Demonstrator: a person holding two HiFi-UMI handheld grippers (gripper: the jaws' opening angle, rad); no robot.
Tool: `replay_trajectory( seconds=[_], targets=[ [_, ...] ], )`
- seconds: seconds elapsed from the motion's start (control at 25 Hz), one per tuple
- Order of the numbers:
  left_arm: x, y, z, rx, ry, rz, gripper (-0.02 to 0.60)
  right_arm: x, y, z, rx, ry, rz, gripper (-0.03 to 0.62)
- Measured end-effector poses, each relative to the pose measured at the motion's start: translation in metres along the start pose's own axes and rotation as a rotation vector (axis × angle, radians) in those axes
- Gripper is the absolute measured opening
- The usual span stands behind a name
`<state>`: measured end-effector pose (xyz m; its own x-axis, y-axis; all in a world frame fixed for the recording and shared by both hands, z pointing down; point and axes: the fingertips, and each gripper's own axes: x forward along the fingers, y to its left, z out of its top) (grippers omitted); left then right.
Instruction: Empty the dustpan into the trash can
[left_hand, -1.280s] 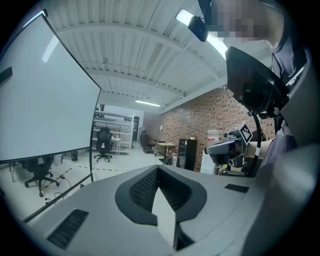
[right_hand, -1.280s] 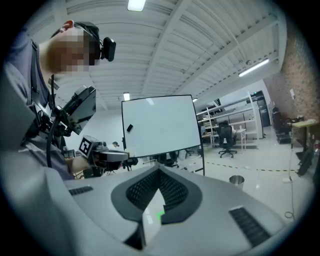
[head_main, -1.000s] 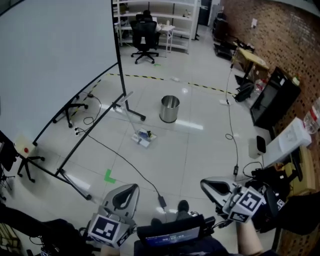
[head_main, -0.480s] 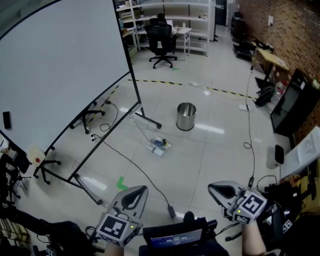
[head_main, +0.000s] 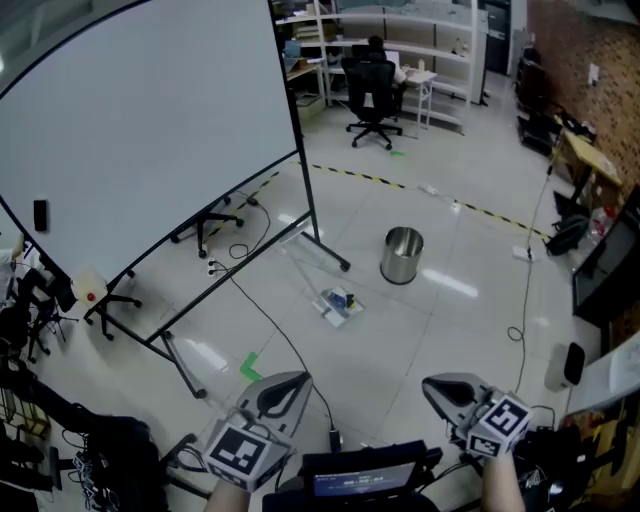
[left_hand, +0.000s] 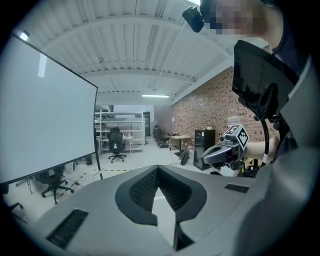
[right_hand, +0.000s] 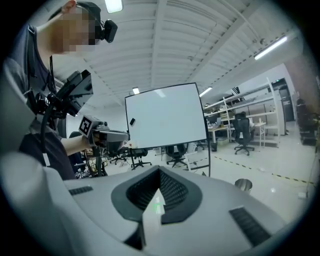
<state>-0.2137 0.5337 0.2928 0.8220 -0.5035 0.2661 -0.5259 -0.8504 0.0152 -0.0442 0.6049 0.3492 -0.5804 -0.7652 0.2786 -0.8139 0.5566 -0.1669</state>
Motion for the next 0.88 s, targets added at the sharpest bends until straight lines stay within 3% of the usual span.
replay_trajectory(
  seconds=[0.28,0.44,0.64,0.88],
  targets=[
    [0.013,0.018,0.009,0.010,0.010,0.050,0.000,0.012,-0.019,0.016,0.005,-0.034,0.053,0.017],
    [0.018,0.033,0.014,0.013,-0.010,0.048,0.000,0.026,-0.018,0.026,-0.082,-0.006,0.081,0.017],
    [0.024,0.061,0.007,-0.016,-0.041,0.023,0.000,0.045,-0.016,0.044,-0.101,0.000,0.056,0.018],
    [0.014,0.126,0.009,-0.028,-0.085,-0.040,0.000,0.104,0.000,0.066,-0.108,0.016,-0.004,0.017]
  ],
)
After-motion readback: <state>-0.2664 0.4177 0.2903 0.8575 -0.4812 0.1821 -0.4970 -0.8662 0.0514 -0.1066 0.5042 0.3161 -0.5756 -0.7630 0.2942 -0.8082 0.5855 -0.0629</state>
